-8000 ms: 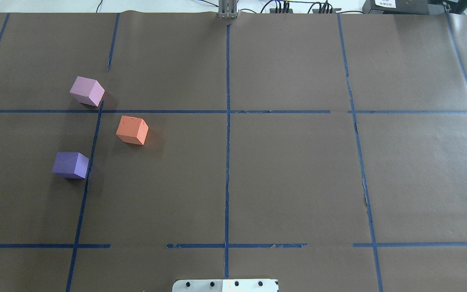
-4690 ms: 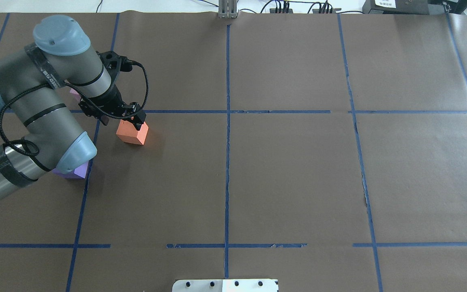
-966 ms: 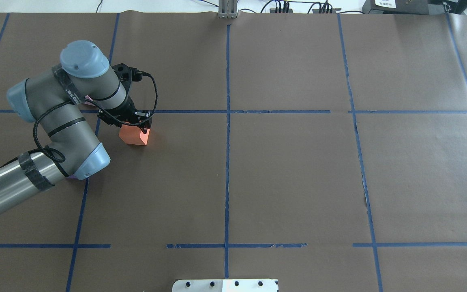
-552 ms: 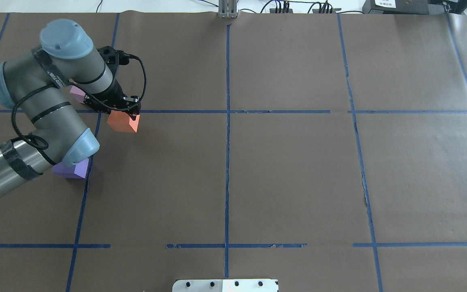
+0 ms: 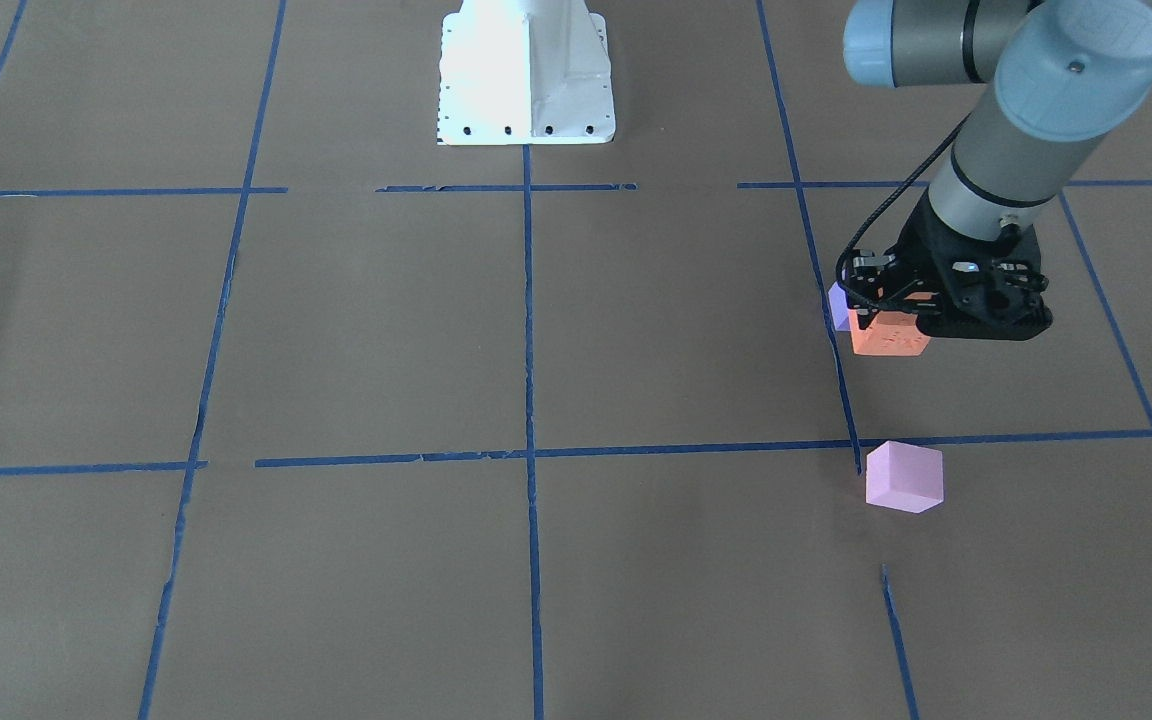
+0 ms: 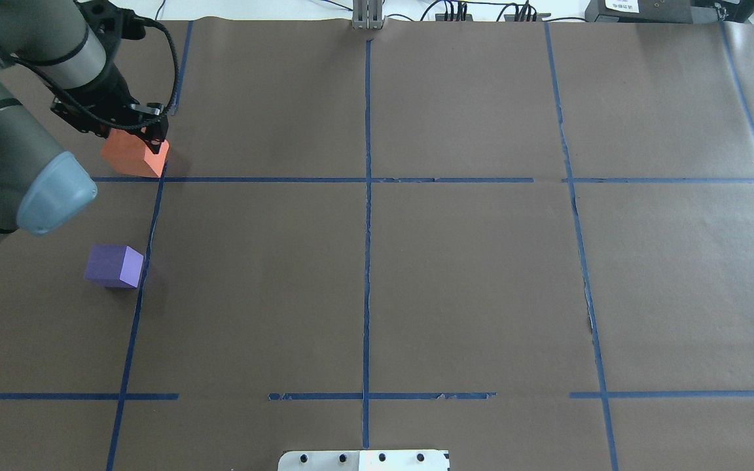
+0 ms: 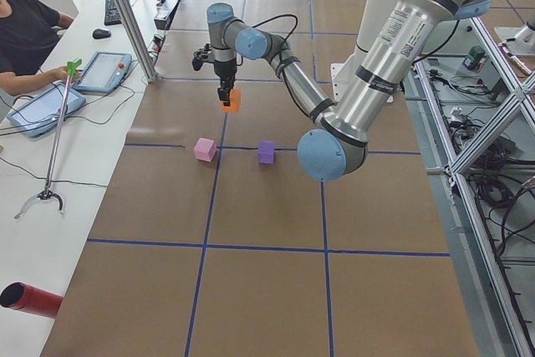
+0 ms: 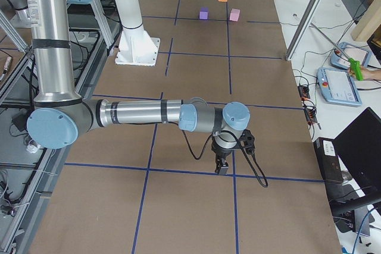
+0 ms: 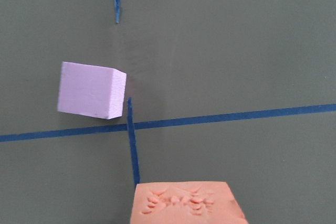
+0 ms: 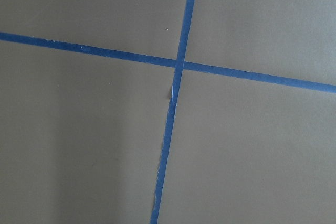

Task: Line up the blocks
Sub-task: 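Carry the orange cube toward the gap between the lilac and purple cubes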

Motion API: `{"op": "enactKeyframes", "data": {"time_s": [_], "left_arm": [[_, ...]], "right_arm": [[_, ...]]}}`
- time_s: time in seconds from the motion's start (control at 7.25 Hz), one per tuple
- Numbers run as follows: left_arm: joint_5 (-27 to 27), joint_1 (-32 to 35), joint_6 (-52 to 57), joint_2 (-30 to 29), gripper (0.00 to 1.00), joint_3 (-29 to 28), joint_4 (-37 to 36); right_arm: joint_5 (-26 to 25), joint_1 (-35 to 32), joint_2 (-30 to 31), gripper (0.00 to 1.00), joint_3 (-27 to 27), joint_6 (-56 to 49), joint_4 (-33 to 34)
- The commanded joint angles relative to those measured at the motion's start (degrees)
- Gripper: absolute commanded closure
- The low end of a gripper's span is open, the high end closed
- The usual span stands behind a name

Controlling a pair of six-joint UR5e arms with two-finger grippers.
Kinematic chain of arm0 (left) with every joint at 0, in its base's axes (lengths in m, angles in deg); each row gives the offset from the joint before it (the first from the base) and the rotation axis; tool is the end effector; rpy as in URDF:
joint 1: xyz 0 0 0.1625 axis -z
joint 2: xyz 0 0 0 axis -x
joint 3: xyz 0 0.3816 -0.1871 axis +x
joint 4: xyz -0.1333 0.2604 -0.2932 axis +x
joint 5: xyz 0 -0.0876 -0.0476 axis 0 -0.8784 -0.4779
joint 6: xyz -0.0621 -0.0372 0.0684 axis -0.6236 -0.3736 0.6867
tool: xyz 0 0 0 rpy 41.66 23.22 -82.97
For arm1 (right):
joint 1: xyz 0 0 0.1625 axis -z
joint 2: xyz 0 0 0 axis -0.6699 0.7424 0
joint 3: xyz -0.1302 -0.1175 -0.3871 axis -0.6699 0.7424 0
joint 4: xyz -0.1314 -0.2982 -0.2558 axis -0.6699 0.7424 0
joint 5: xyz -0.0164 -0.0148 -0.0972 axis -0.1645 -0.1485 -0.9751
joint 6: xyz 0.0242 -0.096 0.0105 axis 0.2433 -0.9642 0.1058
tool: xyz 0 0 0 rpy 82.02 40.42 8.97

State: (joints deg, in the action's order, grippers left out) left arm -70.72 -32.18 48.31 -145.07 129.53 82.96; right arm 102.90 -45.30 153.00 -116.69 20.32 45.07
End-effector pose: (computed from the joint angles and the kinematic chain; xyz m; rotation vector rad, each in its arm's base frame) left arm 0.2536 -0.5538 0.2832 0.0744 0.7035 0.1070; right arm 0.0442 -0.5071 0.6387 -0.0291 -0.7258 -0.1690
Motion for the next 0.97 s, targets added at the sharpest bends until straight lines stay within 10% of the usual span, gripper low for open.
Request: {"op": "enactKeyframes", "data": {"time_s": [0.0,0.83], "left_arm": [[-5.0,2.21,3.89,6.15,1.0,0.84,-0.65],[-12.84,0.81,2.75,8.74,1.0,-13.1,14.97]], "right_arm": [[0.0,0.0,0.0,0.0,0.08,0.03,0.04],[0.0,0.0,0.0,0.0,0.08,0.03,0.04]]}}
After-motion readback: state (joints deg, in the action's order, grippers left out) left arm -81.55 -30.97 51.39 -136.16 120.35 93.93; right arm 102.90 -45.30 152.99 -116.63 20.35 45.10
